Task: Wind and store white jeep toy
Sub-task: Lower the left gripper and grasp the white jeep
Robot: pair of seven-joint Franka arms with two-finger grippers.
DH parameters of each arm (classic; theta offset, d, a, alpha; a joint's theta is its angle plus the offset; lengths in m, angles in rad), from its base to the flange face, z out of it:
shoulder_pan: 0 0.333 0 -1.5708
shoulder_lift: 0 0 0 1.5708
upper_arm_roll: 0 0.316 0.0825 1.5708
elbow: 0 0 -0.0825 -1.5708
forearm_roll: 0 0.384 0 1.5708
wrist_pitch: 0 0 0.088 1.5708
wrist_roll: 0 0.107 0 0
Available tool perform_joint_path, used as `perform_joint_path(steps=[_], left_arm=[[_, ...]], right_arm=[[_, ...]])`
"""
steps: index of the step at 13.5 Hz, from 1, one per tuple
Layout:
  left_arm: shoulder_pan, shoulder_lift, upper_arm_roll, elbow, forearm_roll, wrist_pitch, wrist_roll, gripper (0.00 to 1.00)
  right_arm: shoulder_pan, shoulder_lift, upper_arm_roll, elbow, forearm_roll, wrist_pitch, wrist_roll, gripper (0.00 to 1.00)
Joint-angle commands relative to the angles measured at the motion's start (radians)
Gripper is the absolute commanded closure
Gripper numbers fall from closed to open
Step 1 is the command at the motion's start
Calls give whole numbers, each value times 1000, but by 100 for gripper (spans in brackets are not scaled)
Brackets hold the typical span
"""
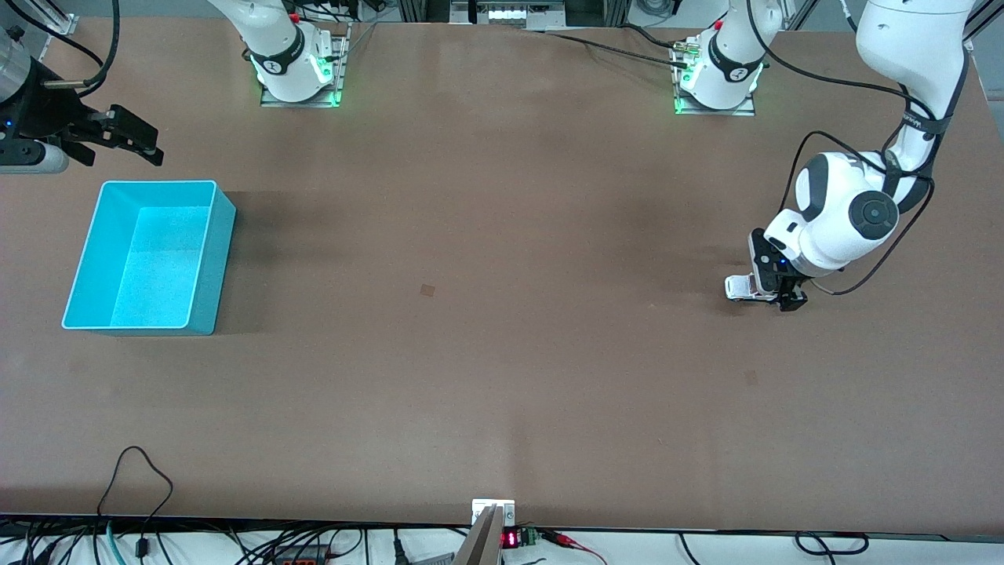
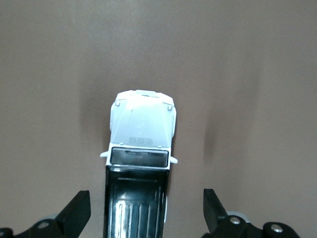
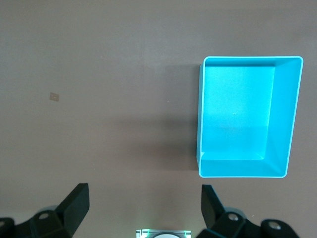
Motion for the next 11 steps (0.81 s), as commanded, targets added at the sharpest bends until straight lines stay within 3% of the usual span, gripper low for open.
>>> perform_joint_path(steps=[1, 2, 3, 4, 7, 11], left_arm=[[8, 2, -10, -2, 13, 13, 16, 13], [6, 1, -11, -2, 13, 13, 16, 47], [5, 1, -11, -1, 13, 13, 16, 67], [0, -1, -11, 1, 13, 12, 18, 78], [-2, 1, -13, 15, 13, 12, 97, 89], [6, 15, -13, 15, 11, 12, 104, 89]], right_arm=[[-10, -8, 6, -4, 8, -5, 3, 0], [-10, -8, 6, -4, 8, -5, 3, 0], [-10, -8, 6, -4, 8, -5, 3, 0], [-10, -8, 6, -4, 8, -5, 3, 0], [-10, -8, 6, -4, 8, -2, 3, 0], [-10, -7, 6, -3, 9, 3, 3, 0]])
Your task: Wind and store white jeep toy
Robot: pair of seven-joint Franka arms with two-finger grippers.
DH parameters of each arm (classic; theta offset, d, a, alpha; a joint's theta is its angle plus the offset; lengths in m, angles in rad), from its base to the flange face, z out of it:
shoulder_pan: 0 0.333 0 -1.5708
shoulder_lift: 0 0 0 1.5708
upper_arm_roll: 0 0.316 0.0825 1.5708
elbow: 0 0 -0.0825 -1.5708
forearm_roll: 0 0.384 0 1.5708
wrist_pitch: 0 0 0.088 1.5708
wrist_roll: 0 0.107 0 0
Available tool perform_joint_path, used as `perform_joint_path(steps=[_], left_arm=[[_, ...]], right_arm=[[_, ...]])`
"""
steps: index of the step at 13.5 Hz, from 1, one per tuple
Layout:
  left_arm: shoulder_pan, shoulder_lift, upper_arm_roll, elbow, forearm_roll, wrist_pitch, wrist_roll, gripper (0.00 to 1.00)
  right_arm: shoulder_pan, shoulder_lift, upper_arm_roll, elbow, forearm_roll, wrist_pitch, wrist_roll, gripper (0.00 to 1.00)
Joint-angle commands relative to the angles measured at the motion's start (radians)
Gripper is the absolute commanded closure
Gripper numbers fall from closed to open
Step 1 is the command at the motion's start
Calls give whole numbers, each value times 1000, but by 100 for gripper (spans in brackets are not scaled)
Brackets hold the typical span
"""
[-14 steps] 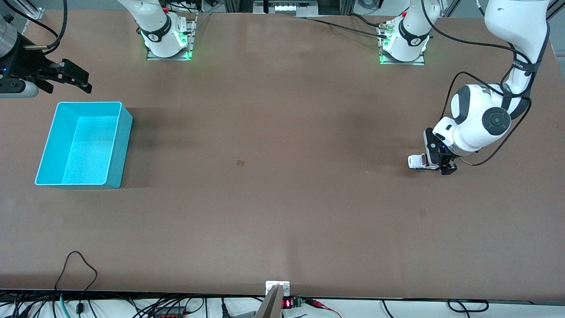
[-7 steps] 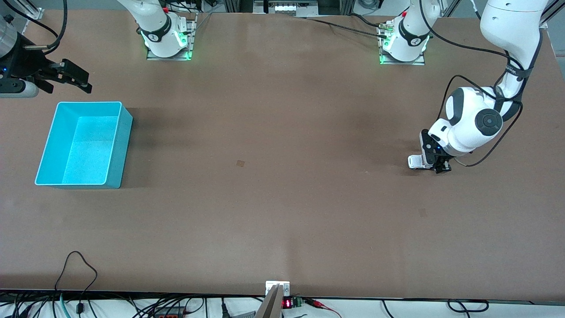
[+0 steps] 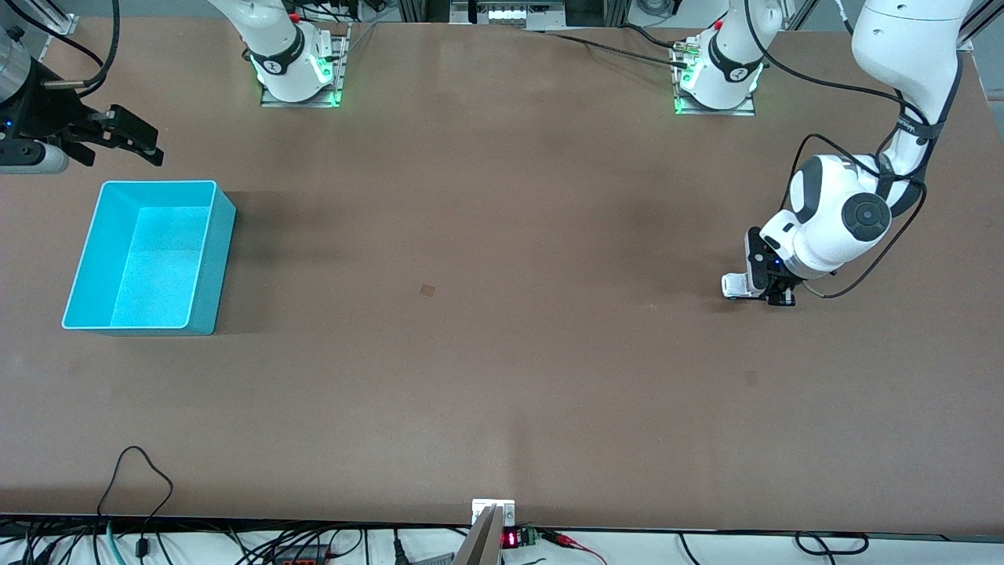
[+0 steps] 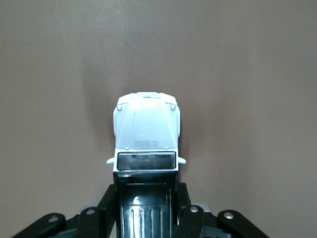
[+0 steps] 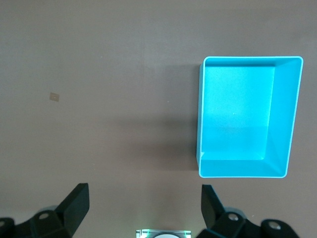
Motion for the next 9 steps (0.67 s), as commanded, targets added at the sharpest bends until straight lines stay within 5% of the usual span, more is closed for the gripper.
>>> perform_joint_path(steps=[1, 9], left_arm=[[9, 9, 1, 9, 11, 1, 24, 89], [188, 127, 4, 99, 11, -11, 199, 91]], right_arm=[[-9, -7, 6, -3, 8, 2, 3, 0], [-13, -8, 5, -3, 8, 2, 3, 0]])
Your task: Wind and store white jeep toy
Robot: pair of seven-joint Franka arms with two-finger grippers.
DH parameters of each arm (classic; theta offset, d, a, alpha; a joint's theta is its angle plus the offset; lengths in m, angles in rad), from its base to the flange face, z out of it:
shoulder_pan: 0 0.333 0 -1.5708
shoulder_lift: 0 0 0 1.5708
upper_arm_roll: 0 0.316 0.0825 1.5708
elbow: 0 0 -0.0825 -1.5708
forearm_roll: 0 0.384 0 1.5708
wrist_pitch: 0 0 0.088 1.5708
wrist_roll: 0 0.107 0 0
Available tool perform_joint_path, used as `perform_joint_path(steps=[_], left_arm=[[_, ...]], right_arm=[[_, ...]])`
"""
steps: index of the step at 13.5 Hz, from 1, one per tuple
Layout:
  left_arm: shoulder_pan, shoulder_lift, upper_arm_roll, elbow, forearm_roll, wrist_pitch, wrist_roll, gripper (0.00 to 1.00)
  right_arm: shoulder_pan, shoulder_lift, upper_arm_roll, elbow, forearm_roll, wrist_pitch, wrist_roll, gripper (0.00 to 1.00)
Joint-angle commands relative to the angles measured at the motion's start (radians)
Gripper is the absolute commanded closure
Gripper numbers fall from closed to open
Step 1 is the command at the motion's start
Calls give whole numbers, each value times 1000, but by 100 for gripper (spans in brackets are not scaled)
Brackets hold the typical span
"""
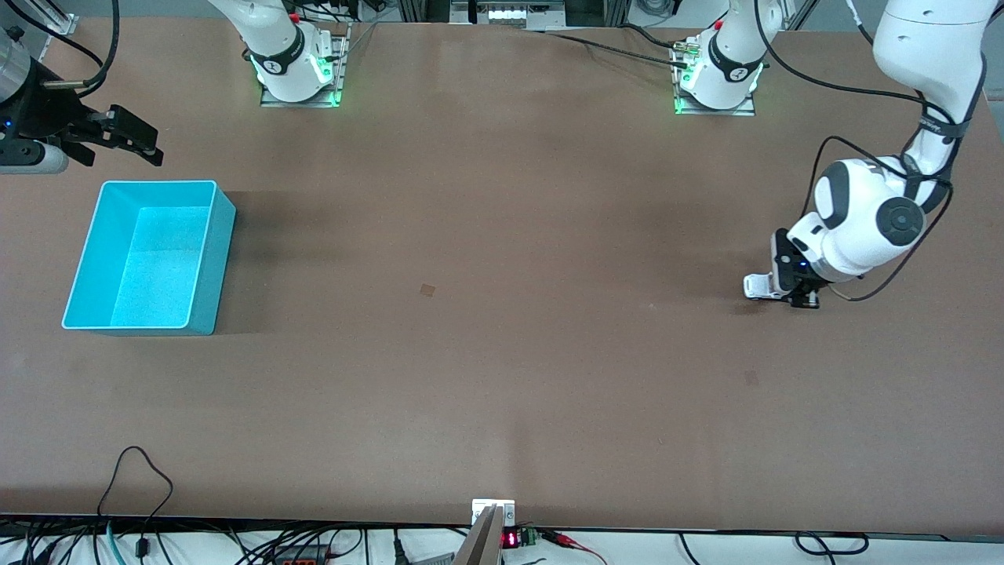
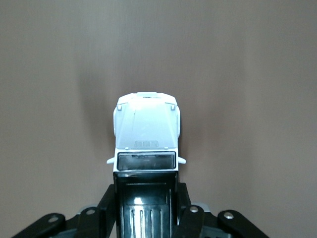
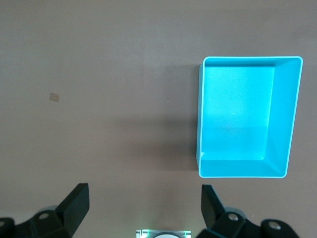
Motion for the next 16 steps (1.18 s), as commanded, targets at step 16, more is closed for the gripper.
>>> perform_joint_path(steps=[16], left_arm=[[297, 191, 7, 185, 10, -53, 356, 91]], right_arm=[[-30, -9, 5, -3, 5, 6, 3, 0]])
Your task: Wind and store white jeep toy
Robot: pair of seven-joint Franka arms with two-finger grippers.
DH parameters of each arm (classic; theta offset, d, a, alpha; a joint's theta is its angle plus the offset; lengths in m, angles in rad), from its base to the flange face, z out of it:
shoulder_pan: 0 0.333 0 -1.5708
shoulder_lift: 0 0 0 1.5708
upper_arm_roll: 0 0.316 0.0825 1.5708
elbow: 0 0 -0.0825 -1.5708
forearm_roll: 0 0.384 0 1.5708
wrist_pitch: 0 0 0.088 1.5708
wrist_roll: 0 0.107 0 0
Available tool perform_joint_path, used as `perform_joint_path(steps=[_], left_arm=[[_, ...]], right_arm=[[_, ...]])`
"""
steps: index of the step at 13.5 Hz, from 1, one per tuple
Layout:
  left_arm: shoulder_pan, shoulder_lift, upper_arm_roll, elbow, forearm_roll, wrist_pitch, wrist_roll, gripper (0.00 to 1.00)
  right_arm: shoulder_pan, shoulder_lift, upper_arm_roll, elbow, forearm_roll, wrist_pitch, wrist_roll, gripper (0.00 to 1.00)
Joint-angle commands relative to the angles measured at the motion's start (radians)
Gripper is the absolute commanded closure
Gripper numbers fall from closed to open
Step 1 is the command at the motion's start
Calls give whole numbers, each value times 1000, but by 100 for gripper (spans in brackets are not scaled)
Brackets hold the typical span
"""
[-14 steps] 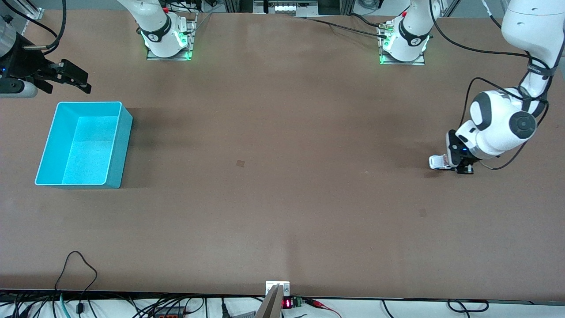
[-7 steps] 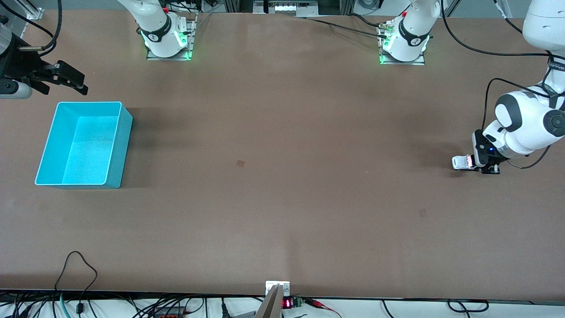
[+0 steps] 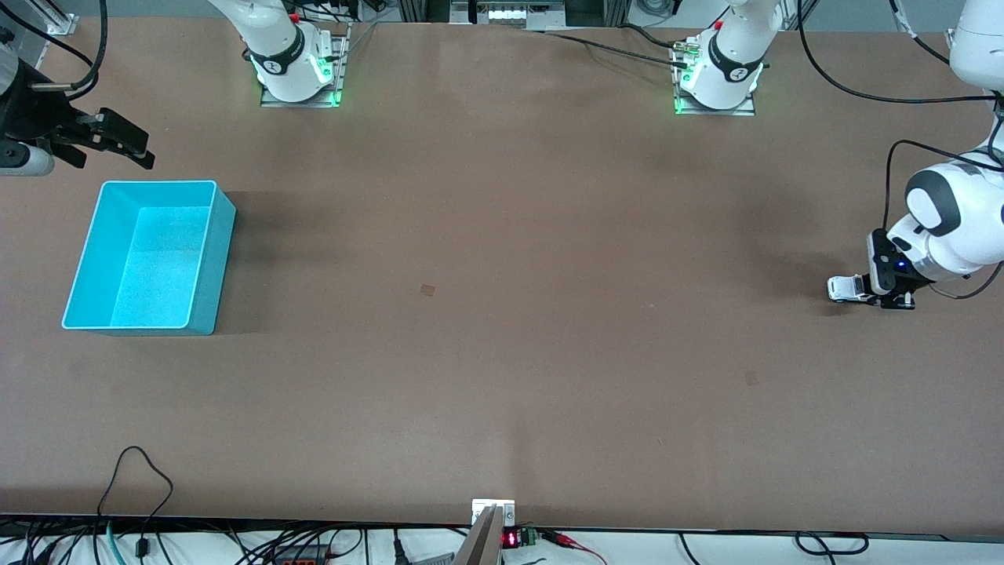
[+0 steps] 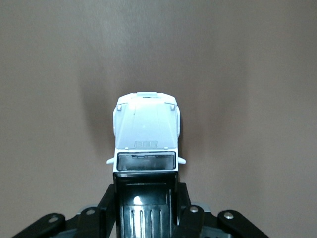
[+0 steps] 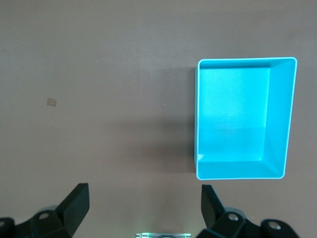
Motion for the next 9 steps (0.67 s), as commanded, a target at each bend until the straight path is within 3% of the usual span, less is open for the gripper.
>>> perform_joint_path(steps=[1, 4, 5, 6, 7, 8, 9], left_arm=[[32, 92, 6, 21, 9, -25, 52, 91], [46, 90, 5, 22, 9, -25, 51, 91], [46, 89, 5, 22, 9, -25, 51, 80], [46, 89, 3, 36, 11, -25, 52, 55], [44, 86, -3, 47, 11, -26, 54, 18], [38, 84, -6, 68, 11, -52, 60, 0], [38, 78, -9, 90, 9, -101, 58, 0]], right_arm=[[-14, -11, 6, -3, 5, -10, 5, 0], [-14, -11, 6, -3, 5, -15, 5, 0], [-14, -11, 6, -1, 5, -13, 5, 0], [-12, -13, 6, -1, 5, -15, 5, 0], [-12, -13, 6, -1, 5, -15, 5, 0], [-12, -13, 6, -1, 6, -13, 5, 0], [-12, -11, 6, -1, 5, -15, 5, 0]])
